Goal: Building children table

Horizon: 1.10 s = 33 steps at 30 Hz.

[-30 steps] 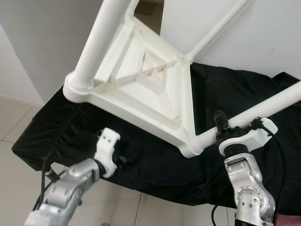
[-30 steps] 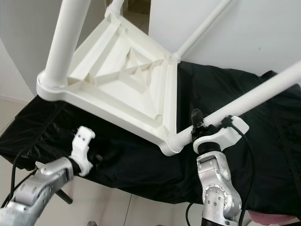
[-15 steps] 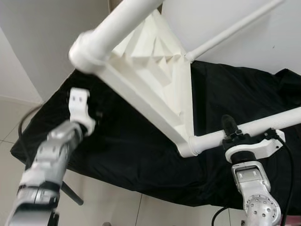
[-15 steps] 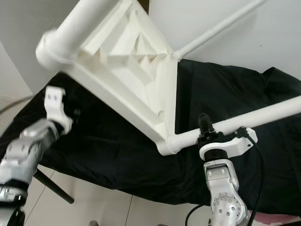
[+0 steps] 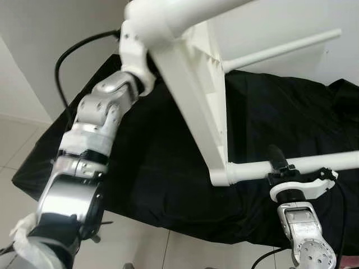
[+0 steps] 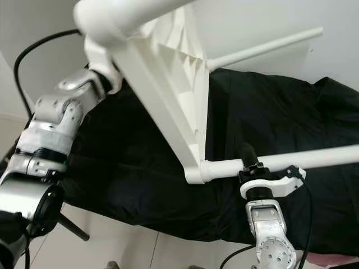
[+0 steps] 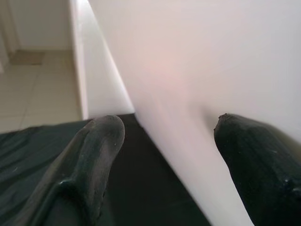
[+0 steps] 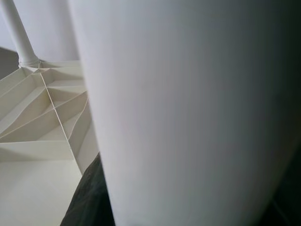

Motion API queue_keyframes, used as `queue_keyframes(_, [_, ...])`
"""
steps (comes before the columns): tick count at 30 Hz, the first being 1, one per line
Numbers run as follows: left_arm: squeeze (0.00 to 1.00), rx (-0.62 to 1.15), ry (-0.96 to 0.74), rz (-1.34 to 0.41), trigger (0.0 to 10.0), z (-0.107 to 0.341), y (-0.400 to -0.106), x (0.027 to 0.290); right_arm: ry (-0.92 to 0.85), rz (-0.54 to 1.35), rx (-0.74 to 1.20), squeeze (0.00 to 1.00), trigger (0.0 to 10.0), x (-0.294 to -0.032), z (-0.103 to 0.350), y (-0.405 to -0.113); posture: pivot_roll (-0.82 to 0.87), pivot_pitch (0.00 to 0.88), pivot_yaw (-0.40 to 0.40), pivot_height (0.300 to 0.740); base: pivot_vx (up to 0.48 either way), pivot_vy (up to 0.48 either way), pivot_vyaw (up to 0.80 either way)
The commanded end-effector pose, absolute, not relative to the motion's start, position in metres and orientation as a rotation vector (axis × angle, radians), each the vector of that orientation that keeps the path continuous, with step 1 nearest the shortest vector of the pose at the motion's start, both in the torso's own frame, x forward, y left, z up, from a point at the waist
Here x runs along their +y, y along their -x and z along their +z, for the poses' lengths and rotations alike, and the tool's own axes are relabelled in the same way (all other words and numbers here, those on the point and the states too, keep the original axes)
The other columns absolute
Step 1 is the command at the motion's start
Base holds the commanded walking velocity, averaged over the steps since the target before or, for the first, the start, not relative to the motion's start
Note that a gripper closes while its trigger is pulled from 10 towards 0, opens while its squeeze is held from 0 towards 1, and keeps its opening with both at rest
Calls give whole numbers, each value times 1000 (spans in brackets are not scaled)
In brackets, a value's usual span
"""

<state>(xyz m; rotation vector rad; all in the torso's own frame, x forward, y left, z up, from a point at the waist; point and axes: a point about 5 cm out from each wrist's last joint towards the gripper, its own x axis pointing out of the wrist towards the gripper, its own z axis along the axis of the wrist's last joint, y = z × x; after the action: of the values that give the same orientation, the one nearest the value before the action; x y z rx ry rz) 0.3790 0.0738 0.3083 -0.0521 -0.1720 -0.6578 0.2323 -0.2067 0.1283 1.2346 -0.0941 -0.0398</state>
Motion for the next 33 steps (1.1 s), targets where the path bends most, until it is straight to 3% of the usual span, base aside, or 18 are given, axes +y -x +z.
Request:
queue_keyframes(1, [0, -259, 16, -751, 10000, 339, -369, 47, -1404, 59, -25, 957, 10000, -169, 112, -234, -56, 29, -3, 740, 0, 0, 0])
queue_keyframes(3, [0, -267, 3, -762, 10000, 342, -368, 43, -1412, 68, -33, 1000, 10000, -169, 111, -233, -56, 29, -3, 740, 0, 0, 0])
queue_keyframes(13, [0, -265, -22, -805, 10000, 354, -368, 21, -1513, 78, -83, 1000, 10000, -179, 97, -208, -62, 35, 6, 740, 0, 0, 0])
queue_keyframes(18, [0, -281, -46, -824, 10000, 363, -368, 11, -1547, 96, -98, 1000, 10000, -183, 95, -180, -74, 45, 14, 740, 0, 0, 0])
queue_keyframes(19, [0, -283, -45, -826, 10000, 364, -367, 10, -1553, 93, -101, 878, 10000, -184, 95, -175, -79, 49, 18, 740, 0, 0, 0])
queue_keyframes(20, [0, -287, -53, -830, 10000, 365, -367, 9, -1571, 101, -114, 396, 10000, -185, 95, -170, -79, 49, 18, 740, 0, 0, 0])
queue_keyframes(21, [0, -291, -60, -831, 10000, 366, -367, 7, -1592, 106, -123, 0, 10000, -186, 96, -163, -84, 51, 24, 740, 0, 0, 0])
queue_keyframes(33, [0, -307, -80, -852, 10000, 375, -367, 2, -1661, 77, -120, 0, 10000, -190, 88, -127, -91, 69, 48, 740, 0, 0, 0])
